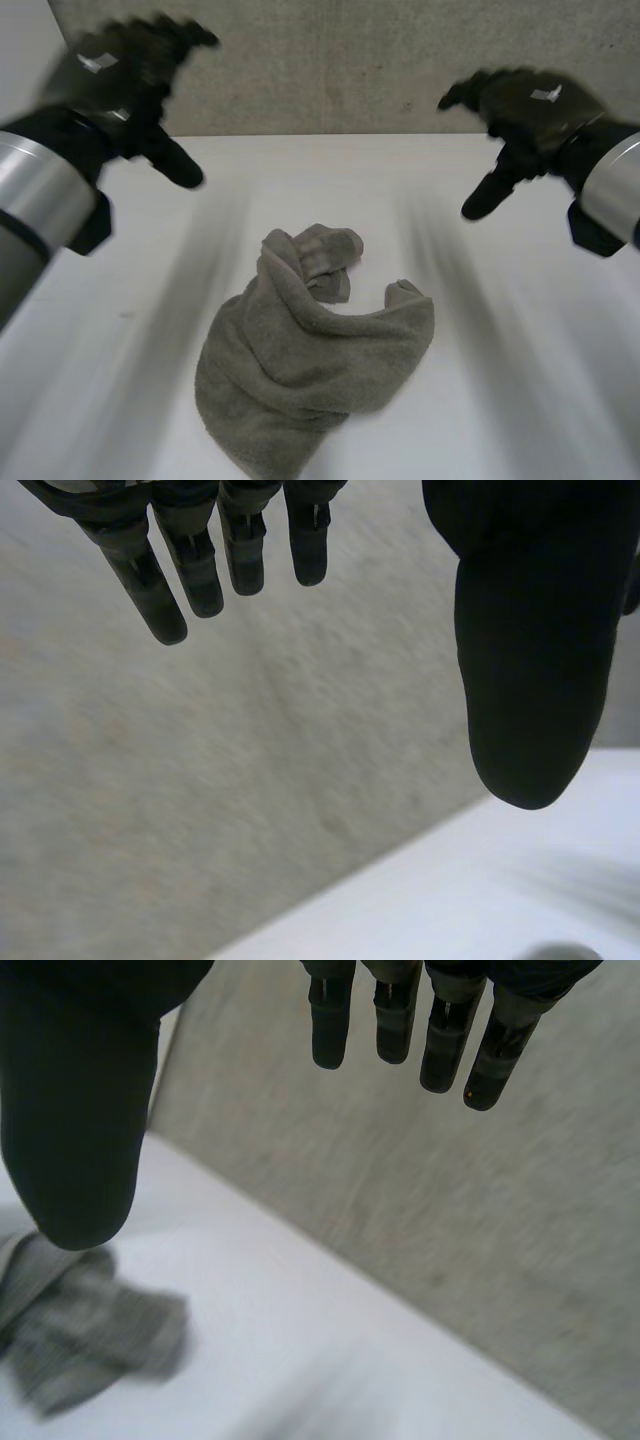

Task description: Fold the towel.

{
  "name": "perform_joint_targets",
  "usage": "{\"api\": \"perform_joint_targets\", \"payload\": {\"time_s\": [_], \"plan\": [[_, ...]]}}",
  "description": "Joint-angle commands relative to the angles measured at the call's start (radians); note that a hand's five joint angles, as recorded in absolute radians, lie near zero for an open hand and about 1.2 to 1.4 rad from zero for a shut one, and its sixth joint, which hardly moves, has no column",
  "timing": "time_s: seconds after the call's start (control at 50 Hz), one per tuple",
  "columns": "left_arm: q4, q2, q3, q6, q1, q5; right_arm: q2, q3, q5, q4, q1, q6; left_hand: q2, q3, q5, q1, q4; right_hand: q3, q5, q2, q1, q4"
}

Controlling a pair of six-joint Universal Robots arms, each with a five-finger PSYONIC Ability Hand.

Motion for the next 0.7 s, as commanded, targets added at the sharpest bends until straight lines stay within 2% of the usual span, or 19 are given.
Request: {"api": "perform_joint_targets", "payload": {"time_s": [0.02,0.08,0.12,0.2,0.24,0.3,0.32,0.36,0.5,0.58,0.7], "plan": [[0.001,-0.262,0.027,0.045,0.009,0.121,0.182,-0.006,-0.041,0.090,0.006,-0.052,0.118,0.118,0.119,0.119,0.120,-0.034,-0.048,-0.067,-0.063,-0.052],[0.005,-0.313,0.035,0.082,0.011,0.124,0.210,0.000,-0.041,0.092,0.014,-0.050,0.118,0.118,0.119,0.119,0.120,-0.031,-0.045,-0.064,-0.060,-0.049],[0.014,-0.415,0.052,0.172,0.014,0.133,0.273,0.028,-0.046,0.081,0.032,-0.049,0.116,0.115,0.117,0.116,0.117,-0.031,-0.045,-0.064,-0.060,-0.049],[0.054,-0.514,0.067,0.261,0.015,0.163,0.360,0.057,-0.046,0.027,0.043,-0.014,0.113,0.112,0.114,0.113,0.114,-0.028,-0.042,-0.061,-0.057,-0.046],[0.109,-0.587,0.070,0.336,0.018,0.213,0.382,0.065,-0.046,0.000,0.046,0.009,0.118,0.118,0.119,0.119,0.120,0.001,-0.013,-0.032,-0.028,-0.017],[0.157,-0.634,0.070,0.378,0.024,0.259,0.426,0.080,-0.047,-0.062,0.067,0.066,0.177,0.177,0.178,0.177,0.178,0.113,0.098,0.079,0.083,0.094],[0.157,-0.634,0.070,0.378,0.024,0.259,0.426,0.080,-0.047,-0.062,0.067,0.066,0.177,0.177,0.178,0.178,0.179,0.113,0.099,0.080,0.084,0.095],[0.185,-0.660,0.070,0.383,0.026,0.288,0.464,0.088,-0.049,-0.111,0.081,0.109,0.376,0.376,0.377,0.376,0.377,0.210,0.195,0.176,0.180,0.191],[0.228,-0.698,0.076,0.384,0.026,0.294,0.535,0.079,-0.049,-0.140,0.121,0.125,0.456,0.456,0.457,0.457,0.457,0.322,0.307,0.288,0.292,0.303],[0.249,-0.715,0.086,0.386,0.026,0.296,0.551,0.073,-0.049,-0.142,0.132,0.122,0.576,0.576,0.577,0.577,0.577,0.430,0.415,0.397,0.401,0.412],[0.254,-0.718,0.093,0.389,0.026,0.296,0.549,0.069,-0.061,-0.139,0.142,0.119,0.632,0.632,0.633,0.633,0.634,0.442,0.428,0.409,0.413,0.424]]}}
